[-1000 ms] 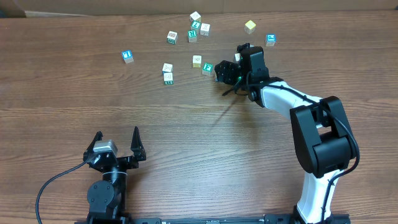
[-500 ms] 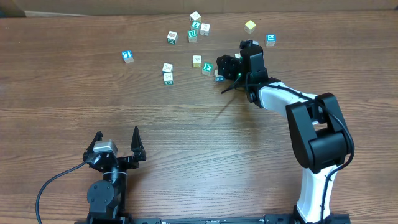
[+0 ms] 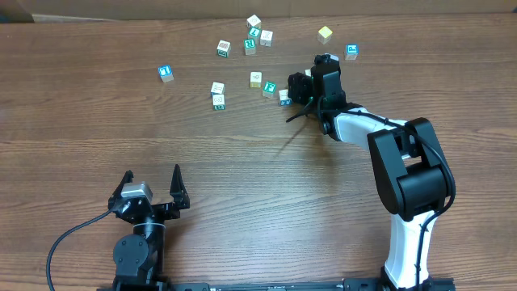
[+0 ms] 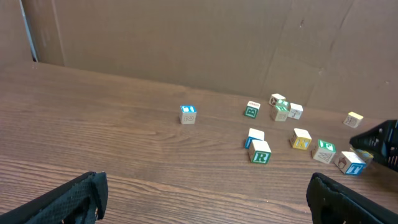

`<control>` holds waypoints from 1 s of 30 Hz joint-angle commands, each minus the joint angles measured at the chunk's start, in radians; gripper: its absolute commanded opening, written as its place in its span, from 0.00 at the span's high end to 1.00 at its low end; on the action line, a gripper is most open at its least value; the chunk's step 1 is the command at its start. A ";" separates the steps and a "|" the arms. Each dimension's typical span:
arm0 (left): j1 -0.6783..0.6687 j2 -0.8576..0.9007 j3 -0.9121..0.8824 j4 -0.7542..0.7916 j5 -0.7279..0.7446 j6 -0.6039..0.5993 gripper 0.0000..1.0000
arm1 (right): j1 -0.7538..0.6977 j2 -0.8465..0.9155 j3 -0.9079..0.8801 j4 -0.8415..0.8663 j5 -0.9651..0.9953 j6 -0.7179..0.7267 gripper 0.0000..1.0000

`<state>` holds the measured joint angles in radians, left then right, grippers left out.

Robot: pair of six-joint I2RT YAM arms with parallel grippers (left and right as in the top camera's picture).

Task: Form a horizontal line
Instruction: 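Move the right gripper left and grasp the yellow-faced block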

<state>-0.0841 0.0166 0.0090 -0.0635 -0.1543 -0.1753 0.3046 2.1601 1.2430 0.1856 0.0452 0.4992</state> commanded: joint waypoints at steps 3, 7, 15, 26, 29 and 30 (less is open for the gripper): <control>0.005 -0.011 -0.004 0.000 -0.002 0.022 0.01 | 0.003 0.010 -0.002 -0.018 0.033 0.002 0.44; 0.005 -0.011 -0.004 0.000 -0.002 0.022 0.01 | -0.006 -0.026 -0.002 -0.071 0.051 0.002 0.44; 0.005 -0.011 -0.004 0.000 -0.002 0.022 0.00 | -0.008 -0.139 -0.002 -0.263 0.194 -0.010 0.39; 0.005 -0.011 -0.004 0.000 -0.002 0.022 0.01 | -0.012 -0.185 -0.002 -0.332 0.068 -0.177 0.20; 0.005 -0.011 -0.004 0.000 -0.002 0.022 0.00 | -0.012 -0.180 -0.002 -0.348 0.038 -0.334 0.20; 0.005 -0.011 -0.004 0.000 -0.002 0.022 0.00 | -0.012 -0.175 -0.002 -0.362 0.047 -0.373 0.21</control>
<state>-0.0841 0.0166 0.0090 -0.0639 -0.1543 -0.1753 0.2951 2.0075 1.2442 -0.1635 0.1329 0.3027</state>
